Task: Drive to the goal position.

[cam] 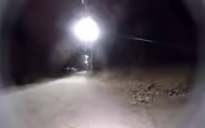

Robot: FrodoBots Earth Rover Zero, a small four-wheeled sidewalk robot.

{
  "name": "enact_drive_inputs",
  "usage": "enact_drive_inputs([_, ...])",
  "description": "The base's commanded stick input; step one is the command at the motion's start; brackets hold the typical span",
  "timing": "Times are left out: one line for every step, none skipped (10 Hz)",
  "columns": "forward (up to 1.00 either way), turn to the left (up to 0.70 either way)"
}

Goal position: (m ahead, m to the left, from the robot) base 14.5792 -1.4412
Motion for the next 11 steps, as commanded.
enact_drive_inputs([1.00, 0.40])
enact_drive_inputs([1.00, 0.40])
enact_drive_inputs([1.00, 0.40])
enact_drive_inputs([1.00, 0.40])
enact_drive_inputs([1.00, 0.40])
enact_drive_inputs([1.00, 0.40])
enact_drive_inputs([1.00, 0.25])
enact_drive_inputs([1.00, 0.04])
enact_drive_inputs([1.00, 0.00])
enact_drive_inputs([1.00, 0.00])
enact_drive_inputs([1.00, 0.00])
